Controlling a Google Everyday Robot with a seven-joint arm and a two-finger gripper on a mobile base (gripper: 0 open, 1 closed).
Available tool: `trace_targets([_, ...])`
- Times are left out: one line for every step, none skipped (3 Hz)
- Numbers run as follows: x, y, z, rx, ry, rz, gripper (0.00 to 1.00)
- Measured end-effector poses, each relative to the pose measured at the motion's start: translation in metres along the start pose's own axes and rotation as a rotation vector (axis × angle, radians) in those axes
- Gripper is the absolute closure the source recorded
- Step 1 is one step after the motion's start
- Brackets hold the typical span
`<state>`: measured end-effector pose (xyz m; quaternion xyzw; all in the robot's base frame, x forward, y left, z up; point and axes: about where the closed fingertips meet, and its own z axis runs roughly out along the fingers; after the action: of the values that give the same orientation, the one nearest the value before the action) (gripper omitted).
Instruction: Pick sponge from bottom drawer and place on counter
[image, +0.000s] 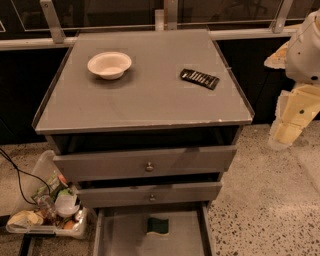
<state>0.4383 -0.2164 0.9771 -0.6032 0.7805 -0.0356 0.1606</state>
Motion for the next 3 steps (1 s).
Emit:
trace_targets([0.000,0.000,0.000,0.000,0.000,0.000,0.00])
trace_targets([-0.005,0.003,0.001,-0.006,-0.015,-0.017,0.00])
trace_targets([-0.011,0.025,0.016,-0.020,-0.094,-0.053,0.00])
